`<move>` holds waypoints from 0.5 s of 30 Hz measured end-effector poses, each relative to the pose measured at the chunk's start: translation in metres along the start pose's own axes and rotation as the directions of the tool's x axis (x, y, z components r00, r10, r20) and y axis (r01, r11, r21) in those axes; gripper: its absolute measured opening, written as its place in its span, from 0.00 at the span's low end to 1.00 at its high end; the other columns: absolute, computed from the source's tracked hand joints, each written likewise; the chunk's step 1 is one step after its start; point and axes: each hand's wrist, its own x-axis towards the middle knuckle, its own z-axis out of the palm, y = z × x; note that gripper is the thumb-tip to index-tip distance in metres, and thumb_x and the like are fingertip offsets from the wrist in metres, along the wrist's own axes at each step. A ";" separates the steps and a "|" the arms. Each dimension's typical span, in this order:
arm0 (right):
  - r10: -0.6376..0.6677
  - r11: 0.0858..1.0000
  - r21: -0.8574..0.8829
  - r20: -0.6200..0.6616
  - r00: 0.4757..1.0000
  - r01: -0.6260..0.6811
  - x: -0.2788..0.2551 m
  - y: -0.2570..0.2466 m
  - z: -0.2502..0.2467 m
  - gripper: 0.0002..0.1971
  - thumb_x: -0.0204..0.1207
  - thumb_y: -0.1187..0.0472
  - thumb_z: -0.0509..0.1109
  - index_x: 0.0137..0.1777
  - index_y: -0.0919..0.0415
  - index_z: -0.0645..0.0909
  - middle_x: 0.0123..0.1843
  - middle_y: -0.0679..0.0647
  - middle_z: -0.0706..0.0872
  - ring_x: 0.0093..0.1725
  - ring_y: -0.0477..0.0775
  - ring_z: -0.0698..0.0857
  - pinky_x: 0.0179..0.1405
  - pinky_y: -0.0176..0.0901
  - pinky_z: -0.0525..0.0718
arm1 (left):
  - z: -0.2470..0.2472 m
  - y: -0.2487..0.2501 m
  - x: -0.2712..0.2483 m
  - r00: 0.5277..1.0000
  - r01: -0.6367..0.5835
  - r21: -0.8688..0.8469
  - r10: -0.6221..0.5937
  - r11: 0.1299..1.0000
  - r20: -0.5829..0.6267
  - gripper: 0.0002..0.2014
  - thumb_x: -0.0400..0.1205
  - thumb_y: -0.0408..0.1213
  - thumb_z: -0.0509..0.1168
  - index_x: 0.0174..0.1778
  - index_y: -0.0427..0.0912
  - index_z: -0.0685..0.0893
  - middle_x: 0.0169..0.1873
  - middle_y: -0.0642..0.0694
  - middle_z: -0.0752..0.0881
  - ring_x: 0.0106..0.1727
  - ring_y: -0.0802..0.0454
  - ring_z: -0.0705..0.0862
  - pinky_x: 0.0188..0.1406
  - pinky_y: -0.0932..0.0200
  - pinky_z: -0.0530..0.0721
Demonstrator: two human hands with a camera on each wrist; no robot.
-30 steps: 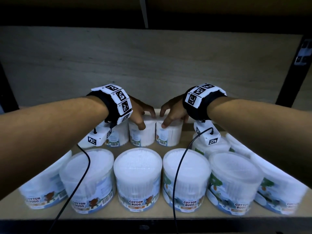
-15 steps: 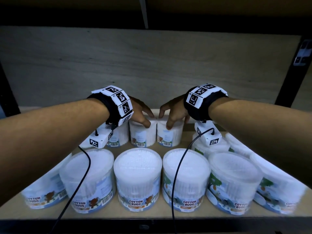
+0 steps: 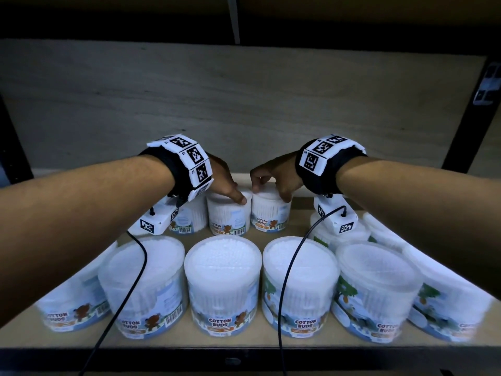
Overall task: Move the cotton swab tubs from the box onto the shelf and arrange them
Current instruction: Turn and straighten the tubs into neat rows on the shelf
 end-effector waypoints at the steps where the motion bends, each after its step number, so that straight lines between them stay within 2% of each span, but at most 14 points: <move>1: 0.001 1.000 0.001 -0.005 1.000 -0.001 0.000 0.000 0.001 0.33 0.65 0.74 0.76 0.66 0.45 0.74 0.77 0.47 0.75 0.69 0.53 0.77 0.67 0.59 0.82 | 0.000 -0.001 0.000 1.000 -0.002 -0.002 0.002 1.000 0.002 0.37 0.79 0.71 0.55 0.79 0.53 0.72 0.79 0.46 0.72 0.78 0.46 0.71 0.74 0.53 0.66; 3: 0.006 1.000 0.012 -0.010 1.000 -0.006 0.001 0.000 0.002 0.32 0.66 0.72 0.77 0.66 0.44 0.74 0.77 0.47 0.75 0.70 0.54 0.77 0.68 0.58 0.81 | 0.000 -0.002 -0.002 1.000 -0.004 -0.008 0.004 1.000 0.004 0.37 0.79 0.71 0.54 0.80 0.53 0.72 0.80 0.46 0.71 0.79 0.46 0.69 0.76 0.52 0.64; 6: 0.036 0.993 0.115 -0.042 0.998 -0.031 0.004 -0.001 0.003 0.27 0.70 0.61 0.78 0.65 0.40 0.75 0.74 0.48 0.76 0.69 0.55 0.77 0.64 0.55 0.84 | -0.001 -0.005 -0.006 1.000 -0.009 -0.030 0.008 1.000 -0.022 0.37 0.79 0.69 0.57 0.81 0.52 0.69 0.81 0.48 0.69 0.81 0.47 0.66 0.78 0.52 0.61; 8: 0.074 0.979 0.196 -0.087 0.993 -0.056 0.005 -0.003 0.004 0.26 0.74 0.53 0.78 0.71 0.42 0.75 0.71 0.47 0.74 0.67 0.54 0.76 0.58 0.48 0.84 | -0.003 -0.008 -0.008 0.999 -0.031 -0.053 0.029 0.998 -0.043 0.40 0.77 0.68 0.62 0.84 0.57 0.62 0.82 0.50 0.67 0.82 0.48 0.64 0.78 0.53 0.60; 10: 0.116 0.963 0.253 -0.099 0.988 -0.087 0.006 -0.004 0.006 0.29 0.76 0.48 0.77 0.76 0.45 0.73 0.72 0.50 0.73 0.67 0.54 0.75 0.59 0.50 0.83 | -0.005 -0.010 -0.009 0.997 -0.071 -0.075 0.069 0.995 -0.029 0.39 0.78 0.63 0.67 0.84 0.61 0.60 0.81 0.51 0.69 0.81 0.50 0.67 0.77 0.53 0.63; 12: 0.141 0.951 0.287 -0.074 0.987 -0.114 0.006 -0.005 0.008 0.29 0.76 0.48 0.77 0.77 0.46 0.73 0.76 0.52 0.72 0.72 0.58 0.74 0.64 0.56 0.84 | -0.008 -0.009 -0.012 0.995 -0.104 -0.075 0.104 0.992 -0.014 0.36 0.78 0.56 0.69 0.82 0.61 0.64 0.79 0.52 0.72 0.78 0.51 0.70 0.77 0.54 0.67; 15: 0.145 0.955 0.269 -0.060 0.988 -0.124 0.005 -0.006 0.008 0.28 0.77 0.53 0.77 0.76 0.46 0.75 0.77 0.53 0.72 0.74 0.60 0.74 0.65 0.56 0.84 | -0.008 -0.008 -0.014 0.989 -0.144 -0.069 0.143 0.987 -0.019 0.31 0.80 0.50 0.69 0.80 0.58 0.70 0.76 0.52 0.75 0.74 0.52 0.73 0.78 0.52 0.69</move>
